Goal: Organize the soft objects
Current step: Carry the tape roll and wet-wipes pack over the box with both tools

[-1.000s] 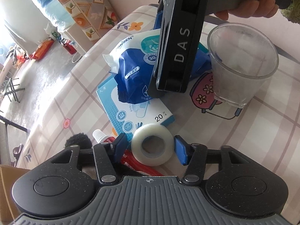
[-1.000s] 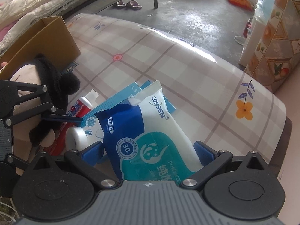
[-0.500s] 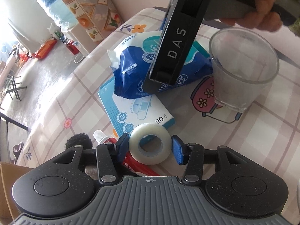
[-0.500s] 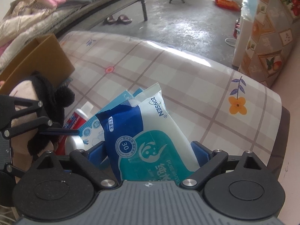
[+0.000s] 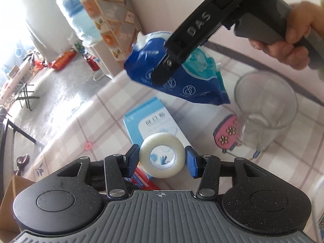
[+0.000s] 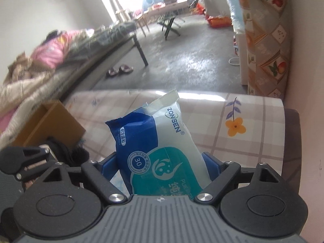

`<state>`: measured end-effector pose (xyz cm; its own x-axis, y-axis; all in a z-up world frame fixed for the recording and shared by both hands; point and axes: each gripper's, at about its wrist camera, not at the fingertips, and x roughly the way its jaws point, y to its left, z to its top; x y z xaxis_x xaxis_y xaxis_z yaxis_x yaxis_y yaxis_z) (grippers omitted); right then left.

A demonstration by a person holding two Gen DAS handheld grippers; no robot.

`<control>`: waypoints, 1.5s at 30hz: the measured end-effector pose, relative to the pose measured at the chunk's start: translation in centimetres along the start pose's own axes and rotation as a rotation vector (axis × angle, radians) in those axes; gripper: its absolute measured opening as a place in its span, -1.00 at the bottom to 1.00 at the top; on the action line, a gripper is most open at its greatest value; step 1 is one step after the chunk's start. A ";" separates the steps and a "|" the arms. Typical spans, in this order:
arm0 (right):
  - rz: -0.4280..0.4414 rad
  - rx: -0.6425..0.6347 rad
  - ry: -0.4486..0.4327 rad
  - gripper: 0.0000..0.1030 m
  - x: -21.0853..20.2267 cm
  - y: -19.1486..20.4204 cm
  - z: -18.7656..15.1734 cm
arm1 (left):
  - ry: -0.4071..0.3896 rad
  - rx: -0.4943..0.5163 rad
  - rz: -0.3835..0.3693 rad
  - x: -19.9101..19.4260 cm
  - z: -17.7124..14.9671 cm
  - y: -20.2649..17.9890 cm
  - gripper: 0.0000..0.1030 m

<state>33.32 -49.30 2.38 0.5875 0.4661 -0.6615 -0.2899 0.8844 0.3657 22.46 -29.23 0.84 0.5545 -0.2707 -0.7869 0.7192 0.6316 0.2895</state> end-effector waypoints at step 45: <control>0.194 0.040 -0.406 0.66 -22.5 26.8 -11.0 | -0.503 -0.422 0.063 -27.4 -14.1 5.0 -0.08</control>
<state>3.98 -35.89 19.84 0.7761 0.5694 -0.2710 -0.3989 0.7762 0.4883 4.97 -8.47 16.15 0.7917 -0.4660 -0.3950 0.5099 0.8602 0.0072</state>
